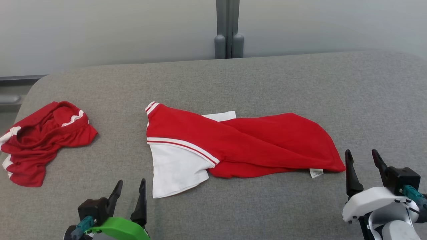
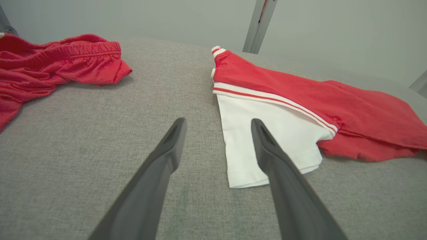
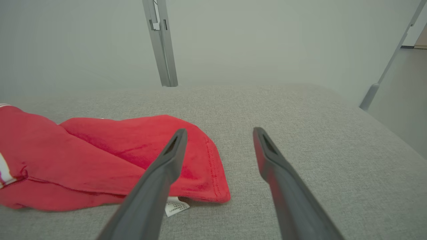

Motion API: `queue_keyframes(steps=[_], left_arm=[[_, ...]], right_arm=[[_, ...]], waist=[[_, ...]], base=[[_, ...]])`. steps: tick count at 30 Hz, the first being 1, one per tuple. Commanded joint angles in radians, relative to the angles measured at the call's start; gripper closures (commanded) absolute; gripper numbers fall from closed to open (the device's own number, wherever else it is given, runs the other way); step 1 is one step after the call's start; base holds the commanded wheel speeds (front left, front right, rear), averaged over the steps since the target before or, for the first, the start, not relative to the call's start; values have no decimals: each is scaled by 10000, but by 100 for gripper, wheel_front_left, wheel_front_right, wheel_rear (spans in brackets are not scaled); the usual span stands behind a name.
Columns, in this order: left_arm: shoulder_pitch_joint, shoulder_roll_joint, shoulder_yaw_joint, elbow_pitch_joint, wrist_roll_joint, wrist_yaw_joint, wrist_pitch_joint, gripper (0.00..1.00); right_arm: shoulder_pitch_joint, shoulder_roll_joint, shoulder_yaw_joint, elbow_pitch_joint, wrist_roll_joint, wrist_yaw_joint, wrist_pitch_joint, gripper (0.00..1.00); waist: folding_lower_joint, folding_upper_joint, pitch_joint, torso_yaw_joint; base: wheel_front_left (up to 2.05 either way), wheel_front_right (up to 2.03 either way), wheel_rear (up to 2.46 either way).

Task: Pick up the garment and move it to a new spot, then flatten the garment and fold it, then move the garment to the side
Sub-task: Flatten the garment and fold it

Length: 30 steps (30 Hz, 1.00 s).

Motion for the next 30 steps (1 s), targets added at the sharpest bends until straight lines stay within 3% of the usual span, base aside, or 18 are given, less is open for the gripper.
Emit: queue_keyframes(steps=[1, 11, 30], left_arm=[[-351, 51, -127, 299, -168, -21, 217, 0], [-1666, -243, -916, 2261, -913, 2, 2129, 0], [-2413, -396, -1792, 3525, -1500, 65, 2837, 0]], right_arm=[[-247, -24, -27, 119, 78, -10, 311, 0], [-1488, -24, -91, 1594, 138, -10, 2606, 0], [-2575, -17, -326, 3483, -263, -10, 3158, 0]], waist=[[0, -1, 190, 0], [0, -1, 823, -236], [0, -1, 1504, -192]], base=[[0, 0, 0], [0, 0, 0], [0, 0, 0]])
